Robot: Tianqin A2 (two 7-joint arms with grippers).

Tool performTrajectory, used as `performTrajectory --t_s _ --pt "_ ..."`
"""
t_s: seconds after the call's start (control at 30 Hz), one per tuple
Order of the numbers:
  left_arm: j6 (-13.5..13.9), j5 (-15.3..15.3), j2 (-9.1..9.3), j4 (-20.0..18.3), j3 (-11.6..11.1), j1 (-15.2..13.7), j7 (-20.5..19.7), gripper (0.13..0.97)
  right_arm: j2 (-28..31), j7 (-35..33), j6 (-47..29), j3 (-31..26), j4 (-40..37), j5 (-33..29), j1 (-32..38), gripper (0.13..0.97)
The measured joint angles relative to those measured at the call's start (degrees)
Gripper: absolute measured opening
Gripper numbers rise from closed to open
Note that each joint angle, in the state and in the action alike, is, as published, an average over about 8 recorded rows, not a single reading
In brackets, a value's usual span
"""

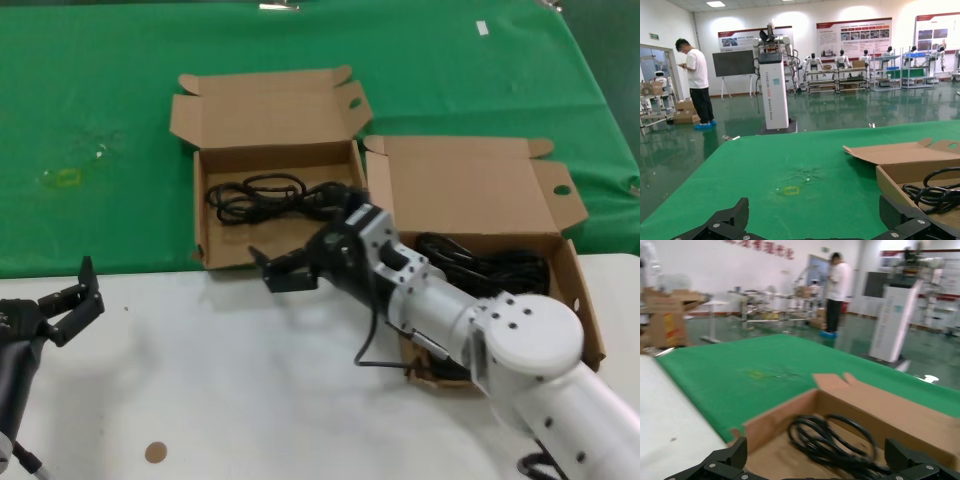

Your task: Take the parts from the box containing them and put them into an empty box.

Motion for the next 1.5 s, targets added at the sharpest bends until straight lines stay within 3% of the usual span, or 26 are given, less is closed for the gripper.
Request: performTrajectory --t_s 0.17,0.83,1.5 --pt "0.0 0.0 0.00 0.0 0.0 0.0 0.0 0.915 1.1 1.3 3.0 4.2 5.4 0.2 -5.6 0.966" --pt "0.0 0.0 0.00 0.0 0.0 0.0 0.0 0.965 5.5 6.4 14.7 20.6 26.5 0.8 -27.2 0.966" --pt "0.0 0.0 0.00 0.0 0.0 0.0 0.0 0.966 5.8 6.8 15.6 21.9 28.1 0.8 -28.8 0.966"
